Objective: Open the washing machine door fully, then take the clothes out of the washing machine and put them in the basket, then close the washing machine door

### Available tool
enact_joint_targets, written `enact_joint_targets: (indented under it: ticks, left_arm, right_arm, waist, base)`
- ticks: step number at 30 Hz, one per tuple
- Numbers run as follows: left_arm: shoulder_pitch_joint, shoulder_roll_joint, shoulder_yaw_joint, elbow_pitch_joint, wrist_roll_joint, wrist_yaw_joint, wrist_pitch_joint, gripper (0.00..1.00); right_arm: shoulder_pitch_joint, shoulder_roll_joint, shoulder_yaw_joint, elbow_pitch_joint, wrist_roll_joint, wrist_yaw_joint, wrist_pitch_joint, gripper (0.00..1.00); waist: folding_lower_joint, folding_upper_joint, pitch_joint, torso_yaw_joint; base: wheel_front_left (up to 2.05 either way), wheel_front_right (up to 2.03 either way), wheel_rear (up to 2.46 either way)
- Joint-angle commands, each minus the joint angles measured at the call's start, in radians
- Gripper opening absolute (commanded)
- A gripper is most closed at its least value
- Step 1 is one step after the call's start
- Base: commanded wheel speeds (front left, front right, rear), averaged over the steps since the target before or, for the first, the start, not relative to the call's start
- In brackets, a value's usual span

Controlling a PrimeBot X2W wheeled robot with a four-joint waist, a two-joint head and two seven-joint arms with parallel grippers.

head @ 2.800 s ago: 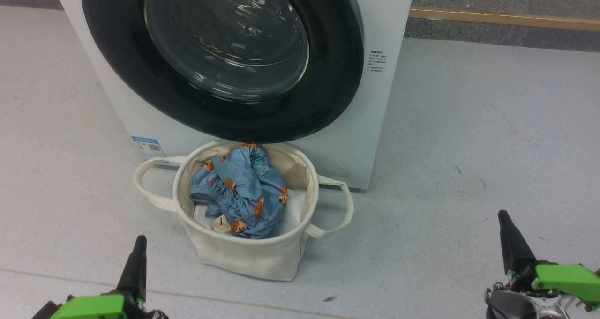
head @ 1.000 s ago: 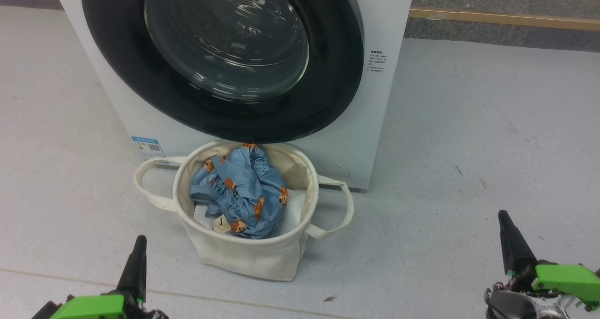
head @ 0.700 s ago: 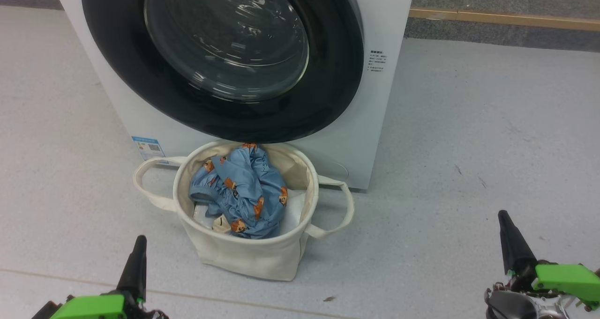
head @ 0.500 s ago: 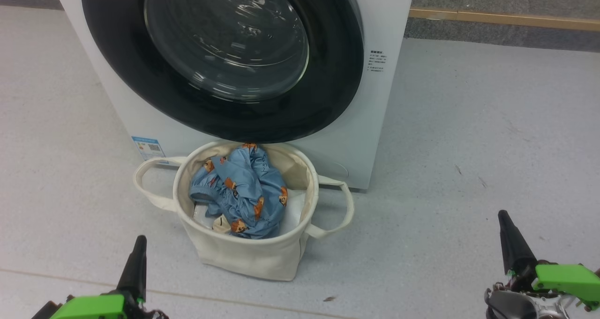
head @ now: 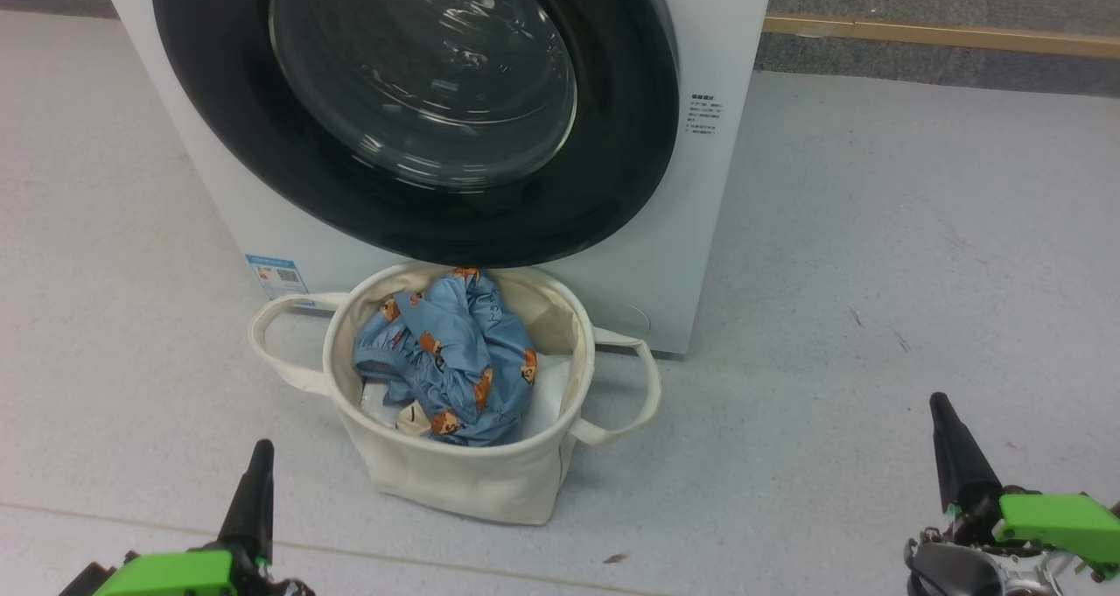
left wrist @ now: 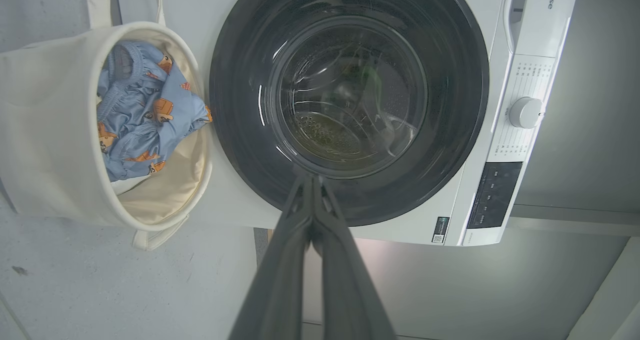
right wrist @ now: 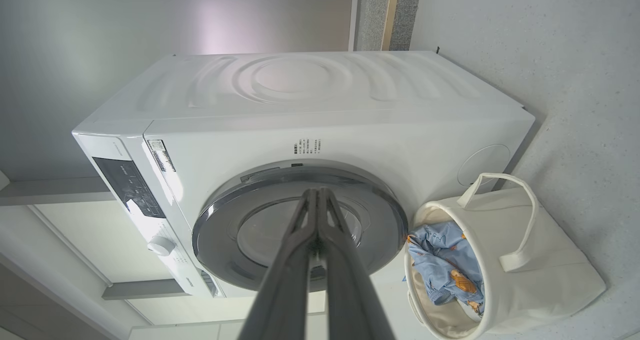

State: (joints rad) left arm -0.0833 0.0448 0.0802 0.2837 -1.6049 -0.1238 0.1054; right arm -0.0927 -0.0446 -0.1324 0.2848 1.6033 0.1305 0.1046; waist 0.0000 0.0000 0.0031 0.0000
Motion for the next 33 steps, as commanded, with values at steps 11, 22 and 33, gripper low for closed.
enact_joint_targets:
  ticks: [11, 22, 33]
  left_arm:
    - [-0.025, 0.005, 0.034, -0.039, -0.003, -0.007, 0.008, 0.0]
    - [-0.025, 0.005, 0.034, -0.039, -0.003, -0.007, 0.008, 0.0]
    - [-0.025, 0.005, 0.034, -0.039, -0.004, -0.007, 0.008, 0.0]
  right_arm:
    - [-0.015, -0.006, 0.019, -0.04, 0.006, 0.0, 0.008, 0.0]
    - [-0.015, -0.006, 0.019, -0.04, 0.006, 0.0, 0.008, 0.0]
    - [-0.015, -0.006, 0.019, -0.04, 0.006, 0.0, 0.008, 0.0]
  waist:
    - [0.0, 0.0, 0.0, 0.0]
    - [0.0, 0.0, 0.0, 0.0]
    - [0.0, 0.0, 0.0, 0.0]
  base:
    - [0.0, 0.0, 0.0]
    - [0.0, 0.0, 0.0]
    - [0.0, 0.0, 0.0]
